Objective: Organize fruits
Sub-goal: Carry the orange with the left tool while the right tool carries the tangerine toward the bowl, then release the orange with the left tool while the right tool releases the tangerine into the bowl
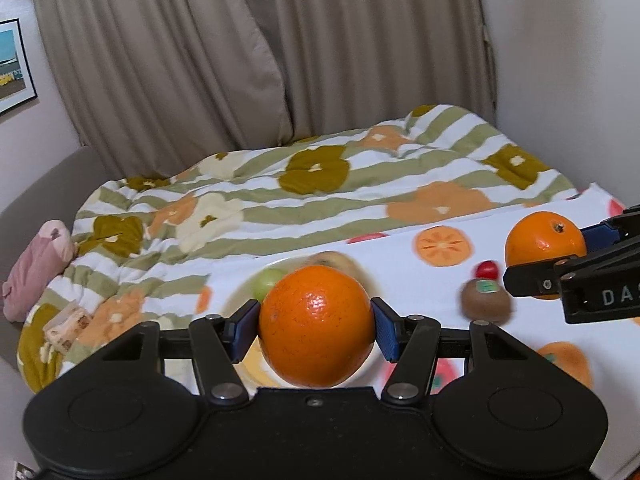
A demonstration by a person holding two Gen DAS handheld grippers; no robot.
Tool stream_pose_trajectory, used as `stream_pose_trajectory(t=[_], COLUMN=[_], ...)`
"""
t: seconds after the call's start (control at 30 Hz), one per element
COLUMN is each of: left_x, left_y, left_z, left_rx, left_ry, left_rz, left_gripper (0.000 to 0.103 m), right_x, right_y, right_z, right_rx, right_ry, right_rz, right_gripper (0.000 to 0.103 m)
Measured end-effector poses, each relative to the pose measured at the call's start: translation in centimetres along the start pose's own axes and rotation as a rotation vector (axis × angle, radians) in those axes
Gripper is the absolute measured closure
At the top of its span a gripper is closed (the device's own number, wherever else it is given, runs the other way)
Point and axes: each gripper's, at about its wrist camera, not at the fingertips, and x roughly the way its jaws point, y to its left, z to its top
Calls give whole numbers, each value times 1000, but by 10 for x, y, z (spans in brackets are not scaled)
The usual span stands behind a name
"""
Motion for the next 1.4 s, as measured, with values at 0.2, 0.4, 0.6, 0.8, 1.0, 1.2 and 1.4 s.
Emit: stream_pose_trajectory(t=[0.2, 0.4, 0.6, 0.8, 1.0, 1.2, 1.4], left_x=[34, 77, 115, 137, 149, 136, 119], left_y=[42, 70, 82, 83, 75, 77, 84], left_z=[-6, -15, -23, -29, -37, -36, -43], left_rx=[29, 81, 144, 208, 289, 314, 310], left_ry=[26, 51, 69, 99, 117, 68, 64], left_rz=[-8, -54, -103, -147, -176, -183, -226], left_gripper=[40, 40, 40, 40, 39, 6, 1], right_x=[43, 83, 109, 119, 119, 114, 110], right_y=[44, 71, 83, 86, 85, 86, 88], right_z=[14, 14, 9, 6, 6, 9, 17], right_rx=[12, 59, 96, 132, 155, 157, 127], right_ry=[15, 41, 63, 69, 68, 63, 67], right_rz=[3, -27, -75, -123, -158, -171, -157], right_gripper=[28, 28, 28, 28, 28, 28, 28])
